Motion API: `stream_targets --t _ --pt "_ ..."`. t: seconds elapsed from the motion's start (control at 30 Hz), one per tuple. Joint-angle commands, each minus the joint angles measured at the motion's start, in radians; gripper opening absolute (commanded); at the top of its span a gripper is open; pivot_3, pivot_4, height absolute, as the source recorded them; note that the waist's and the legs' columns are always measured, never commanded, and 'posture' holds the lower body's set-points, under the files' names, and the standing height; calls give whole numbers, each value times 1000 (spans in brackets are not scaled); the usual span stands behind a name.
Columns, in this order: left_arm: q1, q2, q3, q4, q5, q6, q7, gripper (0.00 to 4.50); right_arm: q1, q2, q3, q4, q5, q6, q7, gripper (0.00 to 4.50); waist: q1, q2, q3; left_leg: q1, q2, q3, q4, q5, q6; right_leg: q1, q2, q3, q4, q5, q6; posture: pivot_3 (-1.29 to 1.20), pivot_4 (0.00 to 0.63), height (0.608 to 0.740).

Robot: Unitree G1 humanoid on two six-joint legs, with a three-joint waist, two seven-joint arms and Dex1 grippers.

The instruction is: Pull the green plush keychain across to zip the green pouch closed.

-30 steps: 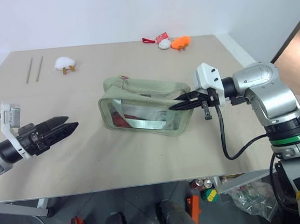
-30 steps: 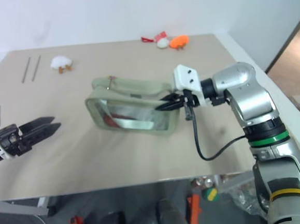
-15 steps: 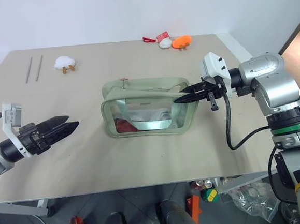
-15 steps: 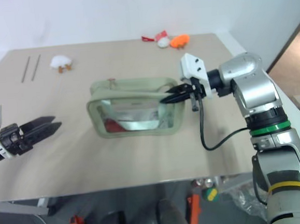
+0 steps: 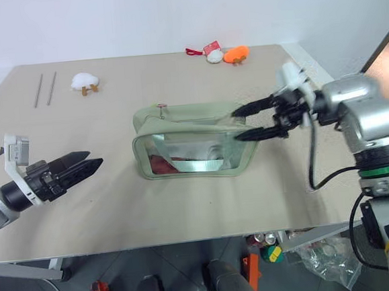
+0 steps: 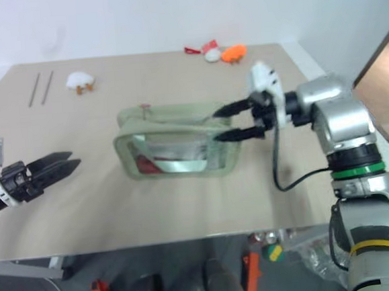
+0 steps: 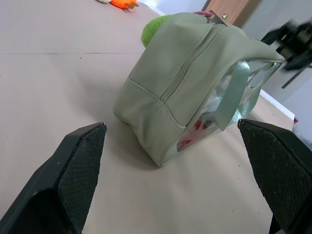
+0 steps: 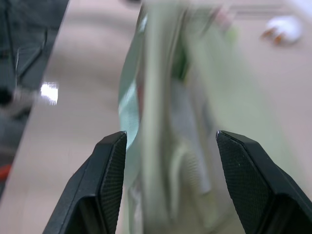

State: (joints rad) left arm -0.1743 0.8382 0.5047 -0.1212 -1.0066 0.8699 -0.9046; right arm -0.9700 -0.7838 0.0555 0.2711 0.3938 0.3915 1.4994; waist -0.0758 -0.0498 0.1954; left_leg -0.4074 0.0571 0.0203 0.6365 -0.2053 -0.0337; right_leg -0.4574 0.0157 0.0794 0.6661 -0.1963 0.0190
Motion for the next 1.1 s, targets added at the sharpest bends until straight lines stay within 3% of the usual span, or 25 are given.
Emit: stream_targets --t 0.03,0.3,0.83,0.93,1.1 --pt "-10 -3 0 -11 3 -14 -7 4500 -14 -51 -78 -2 52 29 23 3036 0 0 0 0 0 0 0 0 0 0 0 0 0 0 0 0 150 740" --pt "-58 14 -52 25 33 -18 -43 4500 120 -152 -76 1 0 -7 20 3036 -1 0 0 1 0 0 0 0 0 0 0 0 0 0 -1 0 150 740" --pt "-162 15 -111 99 100 -23 -101 4500 177 -55 -23 -59 -4 36 -42 3036 -3 0 0 0 -1 0 0 0 0 0 0 1 0 1 1 0 150 740" --pt "-165 10 -114 99 105 -23 -101 4500 169 -38 -12 -47 -18 29 -58 2269 -3 0 0 1 -1 0 0 0 0 0 0 1 0 1 1 0 150 740" --pt "-169 4 -119 104 113 -31 -104 4500 165 -28 -19 -47 -8 32 -55 453 -3 0 0 0 -1 0 0 0 0 0 0 1 0 1 1 0 150 740"
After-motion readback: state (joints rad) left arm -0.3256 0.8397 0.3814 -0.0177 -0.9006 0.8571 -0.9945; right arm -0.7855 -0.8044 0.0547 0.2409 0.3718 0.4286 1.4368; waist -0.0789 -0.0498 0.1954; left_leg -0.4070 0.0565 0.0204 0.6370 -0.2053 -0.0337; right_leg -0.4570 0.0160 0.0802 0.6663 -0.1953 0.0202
